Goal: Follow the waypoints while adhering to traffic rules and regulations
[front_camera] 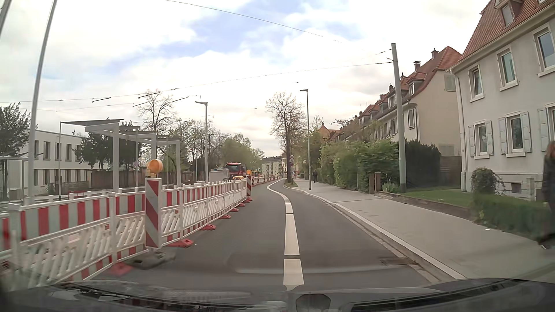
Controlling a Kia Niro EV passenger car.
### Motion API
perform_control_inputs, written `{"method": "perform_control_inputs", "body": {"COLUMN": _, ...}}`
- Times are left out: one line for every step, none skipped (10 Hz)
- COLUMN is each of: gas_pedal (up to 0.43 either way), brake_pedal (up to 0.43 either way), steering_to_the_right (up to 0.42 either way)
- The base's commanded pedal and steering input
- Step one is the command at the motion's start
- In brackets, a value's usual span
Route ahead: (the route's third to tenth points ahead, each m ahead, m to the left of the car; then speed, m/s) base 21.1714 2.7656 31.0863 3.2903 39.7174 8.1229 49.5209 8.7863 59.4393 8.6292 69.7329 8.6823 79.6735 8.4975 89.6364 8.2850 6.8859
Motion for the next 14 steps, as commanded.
{"method": "perform_control_inputs", "body": {"gas_pedal": 0.079, "brake_pedal": 0.000, "steering_to_the_right": 0.003}}
{"method": "perform_control_inputs", "body": {"gas_pedal": 0.079, "brake_pedal": 0.000, "steering_to_the_right": 0.003}}
{"method": "perform_control_inputs", "body": {"gas_pedal": 0.079, "brake_pedal": 0.000, "steering_to_the_right": 0.003}}
{"method": "perform_control_inputs", "body": {"gas_pedal": 0.079, "brake_pedal": 0.000, "steering_to_the_right": 0.003}}
{"method": "perform_control_inputs", "body": {"gas_pedal": 0.079, "brake_pedal": 0.000, "steering_to_the_right": 0.003}}
{"method": "perform_control_inputs", "body": {"gas_pedal": 0.079, "brake_pedal": 0.000, "steering_to_the_right": 0.003}}
{"method": "perform_control_inputs", "body": {"gas_pedal": 0.087, "brake_pedal": 0.000, "steering_to_the_right": 0.003}}
{"method": "perform_control_inputs", "body": {"gas_pedal": 0.087, "brake_pedal": 0.000, "steering_to_the_right": 0.002}}
{"method": "perform_control_inputs", "body": {"gas_pedal": 0.087, "brake_pedal": 0.000, "steering_to_the_right": -0.001}}
{"method": "perform_control_inputs", "body": {"gas_pedal": 0.087, "brake_pedal": 0.000, "steering_to_the_right": -0.001}}
{"method": "perform_control_inputs", "body": {"gas_pedal": 0.087, "brake_pedal": 0.000, "steering_to_the_right": -0.001}}
{"method": "perform_control_inputs", "body": {"gas_pedal": 0.087, "brake_pedal": 0.000, "steering_to_the_right": -0.004}}
{"method": "perform_control_inputs", "body": {"gas_pedal": 0.087, "brake_pedal": 0.000, "steering_to_the_right": -0.006}}
{"method": "perform_control_inputs", "body": {"gas_pedal": 0.087, "brake_pedal": 0.000, "steering_to_the_right": -0.007}}
